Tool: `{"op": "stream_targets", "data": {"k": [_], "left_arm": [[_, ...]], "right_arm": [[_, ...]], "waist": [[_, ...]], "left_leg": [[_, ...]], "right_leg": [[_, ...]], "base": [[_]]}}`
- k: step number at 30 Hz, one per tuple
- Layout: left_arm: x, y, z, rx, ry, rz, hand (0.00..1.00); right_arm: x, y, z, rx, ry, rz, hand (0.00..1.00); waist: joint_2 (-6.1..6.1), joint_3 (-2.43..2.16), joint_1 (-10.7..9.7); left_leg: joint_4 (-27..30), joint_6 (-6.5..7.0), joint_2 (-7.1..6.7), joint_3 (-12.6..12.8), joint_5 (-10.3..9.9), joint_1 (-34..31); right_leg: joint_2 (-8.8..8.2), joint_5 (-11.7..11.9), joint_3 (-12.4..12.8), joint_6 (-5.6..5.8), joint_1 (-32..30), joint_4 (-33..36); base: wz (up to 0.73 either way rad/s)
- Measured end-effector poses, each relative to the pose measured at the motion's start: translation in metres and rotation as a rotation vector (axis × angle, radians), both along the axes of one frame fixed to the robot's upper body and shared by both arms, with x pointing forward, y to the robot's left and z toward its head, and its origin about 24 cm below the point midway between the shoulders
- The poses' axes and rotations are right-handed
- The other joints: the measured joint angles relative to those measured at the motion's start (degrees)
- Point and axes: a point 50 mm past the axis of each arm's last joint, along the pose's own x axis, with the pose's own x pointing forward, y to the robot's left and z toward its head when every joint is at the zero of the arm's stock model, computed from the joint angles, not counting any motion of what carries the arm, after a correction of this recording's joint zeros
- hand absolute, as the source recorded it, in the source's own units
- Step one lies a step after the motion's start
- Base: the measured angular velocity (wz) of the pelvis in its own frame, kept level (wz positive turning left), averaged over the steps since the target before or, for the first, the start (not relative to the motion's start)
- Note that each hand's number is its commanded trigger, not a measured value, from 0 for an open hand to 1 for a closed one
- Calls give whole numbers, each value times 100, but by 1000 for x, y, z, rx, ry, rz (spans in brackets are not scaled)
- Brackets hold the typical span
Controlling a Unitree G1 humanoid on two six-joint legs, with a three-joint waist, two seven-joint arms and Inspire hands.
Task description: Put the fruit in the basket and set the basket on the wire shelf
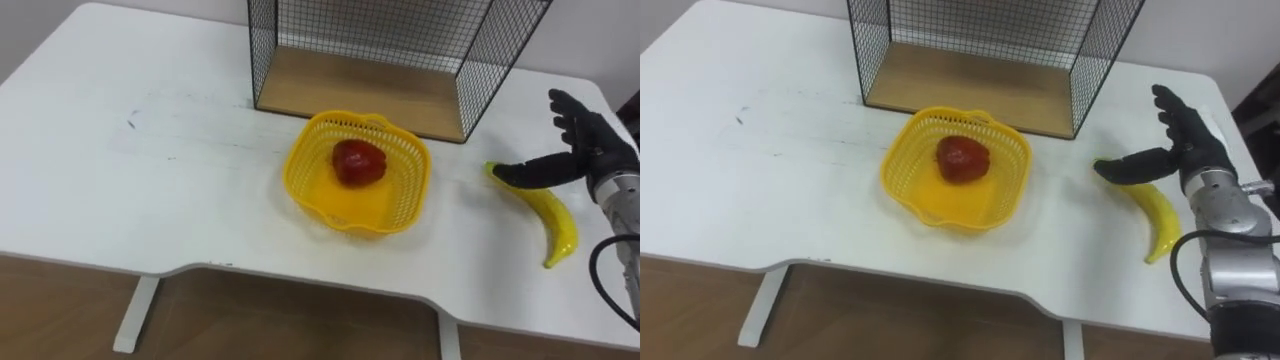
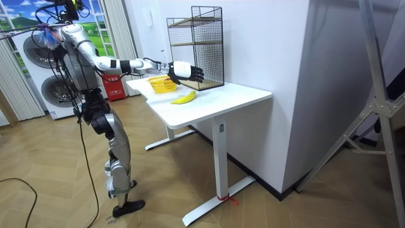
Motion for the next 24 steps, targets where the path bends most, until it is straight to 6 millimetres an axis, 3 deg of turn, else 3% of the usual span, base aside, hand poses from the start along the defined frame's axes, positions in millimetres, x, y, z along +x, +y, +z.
{"op": "stream_targets", "data": {"k": [8, 24], "left_arm": [[7, 2, 1, 8, -15, -4, 0], [7, 3, 1, 11, -7, 1, 0]], "right_arm": [[-6, -7, -15, -4, 94, -34, 0], [-12, -9, -26, 10, 161, -22, 0]], "waist": [[14, 36, -46], [13, 29, -44]], "left_leg": [[-8, 5, -2, -20, 3, -54], [21, 3, 3, -20, 4, -55]], "right_leg": [[0, 0, 3, 0, -10, 9], [15, 0, 21, -1, -37, -7]], "base": [[0], [0]]}}
